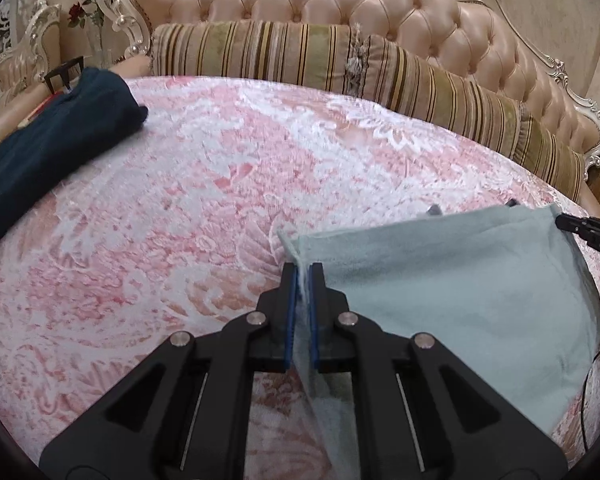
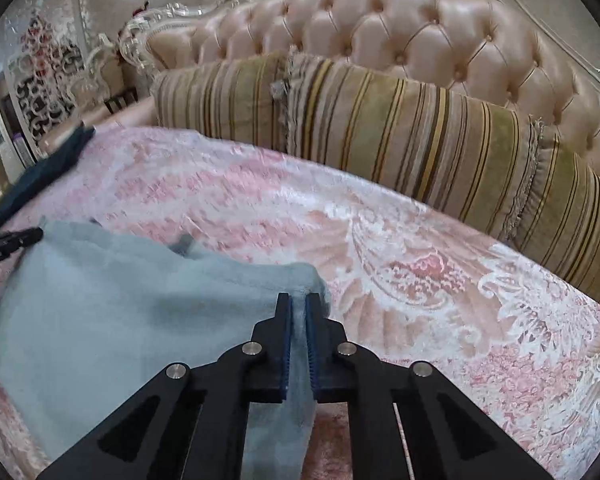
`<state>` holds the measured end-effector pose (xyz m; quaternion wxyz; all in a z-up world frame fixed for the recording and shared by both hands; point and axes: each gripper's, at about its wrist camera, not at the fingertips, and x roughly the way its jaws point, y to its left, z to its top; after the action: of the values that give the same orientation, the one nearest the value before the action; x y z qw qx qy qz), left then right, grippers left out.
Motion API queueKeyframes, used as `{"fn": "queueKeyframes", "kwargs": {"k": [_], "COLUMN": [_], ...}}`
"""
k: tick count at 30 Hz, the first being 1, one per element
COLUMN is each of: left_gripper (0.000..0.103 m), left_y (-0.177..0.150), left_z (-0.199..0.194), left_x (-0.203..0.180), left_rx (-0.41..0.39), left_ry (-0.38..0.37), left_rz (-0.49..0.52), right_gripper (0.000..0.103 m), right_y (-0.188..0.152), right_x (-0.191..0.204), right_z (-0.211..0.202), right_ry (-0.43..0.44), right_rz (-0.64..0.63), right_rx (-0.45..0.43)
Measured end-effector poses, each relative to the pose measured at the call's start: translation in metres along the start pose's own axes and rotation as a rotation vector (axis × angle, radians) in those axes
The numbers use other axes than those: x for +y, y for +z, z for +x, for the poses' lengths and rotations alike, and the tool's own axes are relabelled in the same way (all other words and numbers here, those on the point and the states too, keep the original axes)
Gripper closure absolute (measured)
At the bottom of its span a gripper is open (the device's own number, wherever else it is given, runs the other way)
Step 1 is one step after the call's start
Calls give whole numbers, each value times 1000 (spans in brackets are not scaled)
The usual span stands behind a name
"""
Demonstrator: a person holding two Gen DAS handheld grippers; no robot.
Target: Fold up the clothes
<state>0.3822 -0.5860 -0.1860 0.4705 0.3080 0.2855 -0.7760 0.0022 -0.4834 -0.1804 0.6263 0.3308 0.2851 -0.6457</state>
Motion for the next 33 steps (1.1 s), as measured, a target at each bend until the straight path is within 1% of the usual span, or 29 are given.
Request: {"fn": "queueKeyframes", "kwargs": {"k": [2, 3, 4, 5, 7, 9, 11, 12, 13, 14, 15, 17, 18, 20, 21, 22, 23, 25, 26, 28, 29, 30, 31, 33], "left_gripper": [82, 73, 70, 69, 69, 70, 76, 87, 91, 91, 91, 93, 93, 93, 92, 91, 89, 88, 88, 88, 88, 88, 88, 87], "left_y": [2, 1, -1, -2, -16, -36, -61, -73, -83, -92, -99, -110, -115, -127, -131, -132, -131, -130, -129, -128, -128, -129, -129, -132], "left_z": [-6, -14, -23, -32, -55, -80, -108, -118, -126, -131, -129, -119, -114, -106, -107, -108, -109, -114, -118, -125, -126, -123, -117, -107], "left_x": [1, 4, 8, 12, 20, 21, 12, 4, -3, -12, -20, -36, -44, -56, -55, -52, -49, -43, -42, -43, -46, -48, -51, -49], "left_rx": [5, 0, -10, -19, -22, -28, -43, -46, -45, -42, -29, 11, 31, 67, 61, 56, 59, 64, 56, 27, 14, 22, 40, 71], "left_ry": [1, 3, 6, 8, 11, -5, -31, -38, -44, -51, -34, 28, 59, 114, 121, 117, 110, 97, 84, 50, 34, 39, 55, 79], "left_rz": [-8, -20, -35, -49, -79, -87, -69, -53, -38, -24, 3, 73, 107, 165, 173, 161, 142, 99, 81, 64, 69, 76, 85, 83], "right_gripper": [94, 92, 78, 61, 50, 50, 50, 50, 50, 50, 50, 50, 50, 50, 50, 50, 46, 46, 46, 46, 46, 45, 42, 40], "right_y": [-3, -4, -5, -5, -11, -21, -37, -47, -62, -73, -82, -101, -109, -121, -127, -130, -133, -134, -135, -134, -133, -131, -129, -127], "right_x": [-4, -6, -8, -10, -17, -24, -24, -18, -4, 7, 20, 47, 59, 73, 75, 71, 64, 53, 51, 49, 48, 48, 48, 46], "right_z": [3, 2, 0, -4, -23, -47, -80, -96, -111, -120, -122, -123, -118, -102, -96, -93, -91, -91, -94, -108, -115, -117, -115, -102], "right_ry": [3, 3, -14, -45, -112, -161, -191, -166, -100, -60, -42, -11, -11, -41, -73, -77, -69, -52, -71, -75, -52, -44, -55, -79], "right_rz": [15, 27, 35, 39, 34, 43, 57, 50, 21, -2, -22, -68, -95, -147, -164, -153, -129, -80, -76, -61, -46, -41, -47, -61], "right_rx": [15, 19, 23, 27, 11, -9, -54, -81, -102, -110, -107, -91, -65, 0, 27, 37, 37, 52, 53, 0, -30, -47, -49, -15]}}
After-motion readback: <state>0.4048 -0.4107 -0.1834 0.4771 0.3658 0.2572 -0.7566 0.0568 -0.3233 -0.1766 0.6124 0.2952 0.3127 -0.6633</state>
